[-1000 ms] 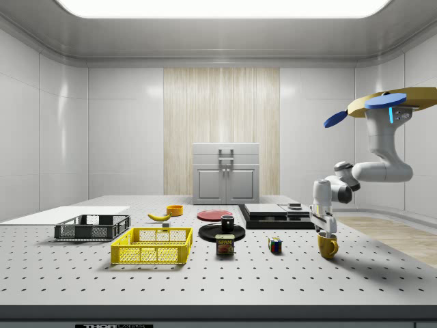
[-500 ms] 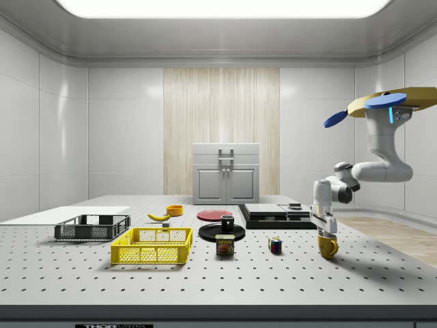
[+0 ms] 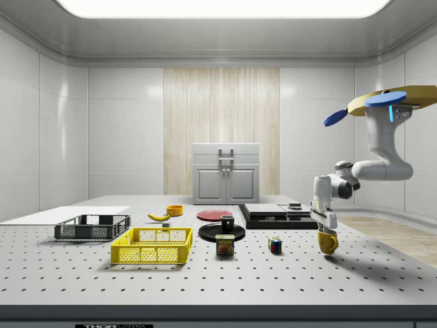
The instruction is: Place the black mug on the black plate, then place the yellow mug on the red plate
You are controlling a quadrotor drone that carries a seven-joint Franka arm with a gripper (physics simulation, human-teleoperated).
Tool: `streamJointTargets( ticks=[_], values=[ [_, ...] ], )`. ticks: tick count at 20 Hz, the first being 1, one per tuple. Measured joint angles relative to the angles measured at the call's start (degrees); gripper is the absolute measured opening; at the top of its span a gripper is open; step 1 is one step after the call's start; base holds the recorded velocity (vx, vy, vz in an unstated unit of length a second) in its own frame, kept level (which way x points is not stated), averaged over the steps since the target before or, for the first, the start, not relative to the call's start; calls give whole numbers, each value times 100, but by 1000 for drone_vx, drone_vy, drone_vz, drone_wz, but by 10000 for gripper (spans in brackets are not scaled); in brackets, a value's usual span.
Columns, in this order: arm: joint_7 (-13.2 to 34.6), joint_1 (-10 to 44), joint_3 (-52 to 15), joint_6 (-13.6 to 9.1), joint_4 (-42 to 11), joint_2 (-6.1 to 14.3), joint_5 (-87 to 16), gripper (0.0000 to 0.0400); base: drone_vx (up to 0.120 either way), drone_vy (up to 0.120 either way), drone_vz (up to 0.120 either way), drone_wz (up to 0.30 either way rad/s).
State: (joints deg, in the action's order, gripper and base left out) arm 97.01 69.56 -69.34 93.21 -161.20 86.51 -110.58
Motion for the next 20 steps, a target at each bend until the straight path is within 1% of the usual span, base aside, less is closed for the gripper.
streamJointTargets(
  ticks=[3, 10, 14, 17, 20],
  values=[
    [4, -39, -232, -95, -71, -2, 217, 111, 0, 0, 120, 0],
    [14, -67, -501, -183, -138, 8, 475, 110, 114, -114, 114, 0],
    [19, -68, -552, -188, -148, 21, 527, 110, 120, -120, 0, 0],
    [22, -66, -570, -183, -151, 32, 548, 110, 120, -120, 80, 0],
    [25, -64, -580, -176, -153, 43, 560, 110, 120, -120, 0, 0]
  ],
)
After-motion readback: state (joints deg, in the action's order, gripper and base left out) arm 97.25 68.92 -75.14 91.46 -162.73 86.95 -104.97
